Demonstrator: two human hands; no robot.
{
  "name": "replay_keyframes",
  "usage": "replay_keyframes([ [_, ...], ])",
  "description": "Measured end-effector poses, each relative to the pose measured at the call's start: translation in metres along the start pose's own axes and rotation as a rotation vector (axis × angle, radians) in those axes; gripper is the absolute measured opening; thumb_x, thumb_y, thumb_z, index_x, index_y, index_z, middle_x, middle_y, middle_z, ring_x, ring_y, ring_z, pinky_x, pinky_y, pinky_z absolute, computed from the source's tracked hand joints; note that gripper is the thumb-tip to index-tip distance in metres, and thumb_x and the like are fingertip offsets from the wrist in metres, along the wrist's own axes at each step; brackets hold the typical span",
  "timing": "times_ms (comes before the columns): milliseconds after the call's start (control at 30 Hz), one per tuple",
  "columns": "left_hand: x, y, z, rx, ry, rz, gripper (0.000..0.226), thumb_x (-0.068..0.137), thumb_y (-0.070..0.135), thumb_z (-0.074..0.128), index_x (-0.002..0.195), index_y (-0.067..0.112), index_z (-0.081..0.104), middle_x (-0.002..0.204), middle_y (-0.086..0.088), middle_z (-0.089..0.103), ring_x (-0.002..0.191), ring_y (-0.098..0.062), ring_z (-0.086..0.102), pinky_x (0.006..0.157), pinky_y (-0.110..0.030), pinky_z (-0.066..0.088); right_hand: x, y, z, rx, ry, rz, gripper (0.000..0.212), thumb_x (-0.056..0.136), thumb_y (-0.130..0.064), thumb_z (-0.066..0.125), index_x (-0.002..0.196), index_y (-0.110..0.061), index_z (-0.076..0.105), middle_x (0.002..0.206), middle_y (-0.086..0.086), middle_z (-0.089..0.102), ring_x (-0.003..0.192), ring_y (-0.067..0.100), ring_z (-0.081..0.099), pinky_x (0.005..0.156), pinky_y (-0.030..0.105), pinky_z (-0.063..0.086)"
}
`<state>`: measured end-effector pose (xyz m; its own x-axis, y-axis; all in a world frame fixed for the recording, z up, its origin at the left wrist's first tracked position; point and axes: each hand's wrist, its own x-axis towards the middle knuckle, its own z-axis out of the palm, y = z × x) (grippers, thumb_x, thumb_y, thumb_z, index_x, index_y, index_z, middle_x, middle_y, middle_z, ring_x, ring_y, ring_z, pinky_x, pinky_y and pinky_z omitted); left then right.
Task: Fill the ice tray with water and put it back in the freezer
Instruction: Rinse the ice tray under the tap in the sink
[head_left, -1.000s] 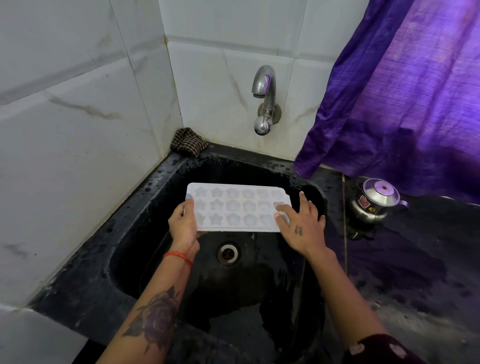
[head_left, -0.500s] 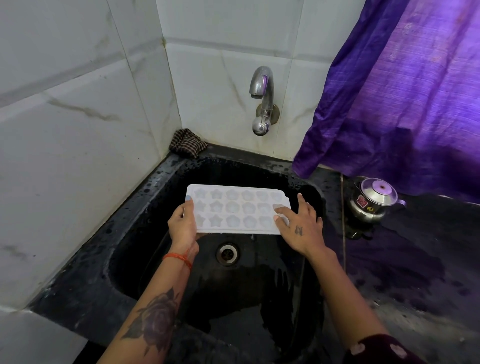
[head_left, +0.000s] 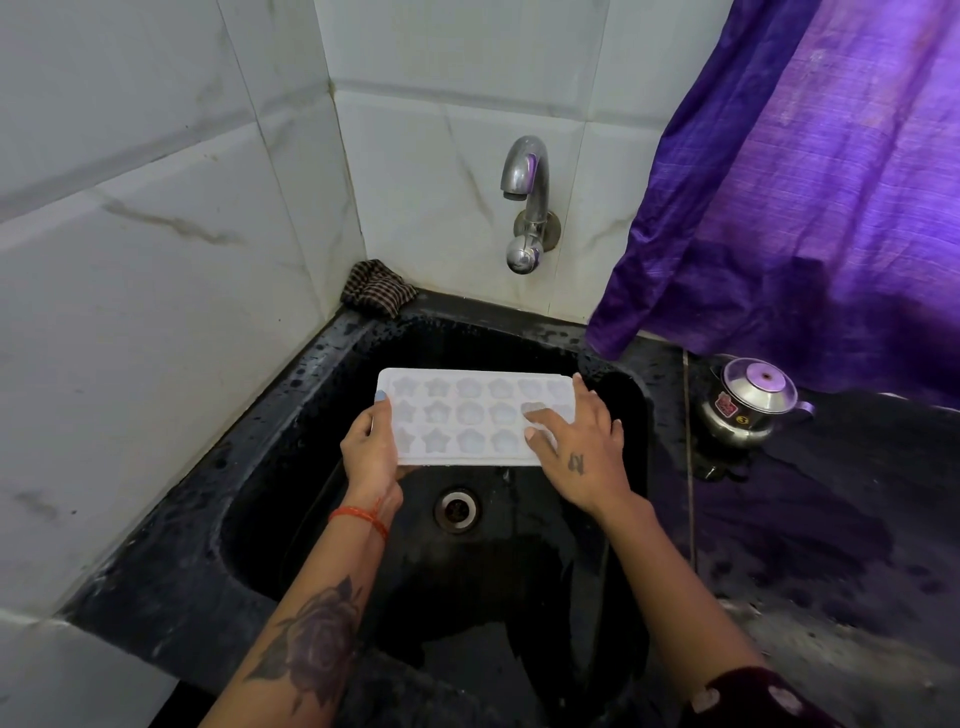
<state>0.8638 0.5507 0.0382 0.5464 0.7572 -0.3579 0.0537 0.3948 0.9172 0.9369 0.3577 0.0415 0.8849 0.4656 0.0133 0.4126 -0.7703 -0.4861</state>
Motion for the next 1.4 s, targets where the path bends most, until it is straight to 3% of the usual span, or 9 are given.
replay_keyframes([
  [133,0.000,0.000,-0.001,0.008,0.009,0.008,0.023,0.095,0.035,0.052,0.078,0.022,0.059,0.083,-0.001,0.064,0.073,-0.015,0.063,0.055,-0.029,0.052,0.002,-0.001,-0.004,0.009,-0.038,0.001,0.032,0.098,-0.039,0.043,0.128,-0.037,0.055,0.161,0.006,-0.005,0.147,0.030,-0.007,0.116,0.057,-0.001],
  [833,-0.002,0.001,0.001,0.005,-0.008,-0.007,0.023,0.095,0.036,0.052,0.079,0.020,0.059,0.085,-0.001,0.065,0.074,-0.017,0.064,0.060,-0.031,0.054,0.000,0.001,-0.008,0.051,-0.080,0.068,0.030,0.096,-0.044,0.045,0.125,-0.039,0.054,0.161,0.006,-0.006,0.147,0.030,-0.008,0.116,0.057,-0.001],
  [1033,-0.005,0.003,0.002,-0.009,-0.017,-0.004,0.024,0.095,0.036,0.053,0.079,0.020,0.060,0.084,0.000,0.065,0.075,-0.016,0.064,0.062,-0.033,0.055,0.000,0.001,-0.011,0.092,-0.078,0.046,0.027,0.096,-0.040,0.049,0.121,-0.038,0.058,0.161,0.005,-0.004,0.147,0.029,-0.007,0.116,0.055,-0.002],
  [1233,-0.006,0.005,0.003,-0.005,-0.005,0.014,0.026,0.095,0.038,0.052,0.078,0.019,0.058,0.083,0.000,0.064,0.072,-0.014,0.063,0.058,-0.030,0.055,0.000,-0.008,-0.013,0.080,0.037,-0.049,0.031,0.096,-0.039,0.049,0.126,-0.034,0.055,0.161,0.008,0.000,0.147,0.029,0.000,0.118,0.052,0.006],
  [1400,-0.008,0.007,0.004,-0.008,-0.012,0.026,0.025,0.095,0.037,0.051,0.078,0.020,0.057,0.081,0.001,0.063,0.071,-0.013,0.062,0.052,-0.026,0.056,0.007,-0.013,-0.005,0.024,-0.014,-0.095,0.029,0.096,-0.044,0.047,0.122,-0.040,0.060,0.161,0.006,-0.004,0.147,0.031,-0.004,0.117,0.054,0.002],
])
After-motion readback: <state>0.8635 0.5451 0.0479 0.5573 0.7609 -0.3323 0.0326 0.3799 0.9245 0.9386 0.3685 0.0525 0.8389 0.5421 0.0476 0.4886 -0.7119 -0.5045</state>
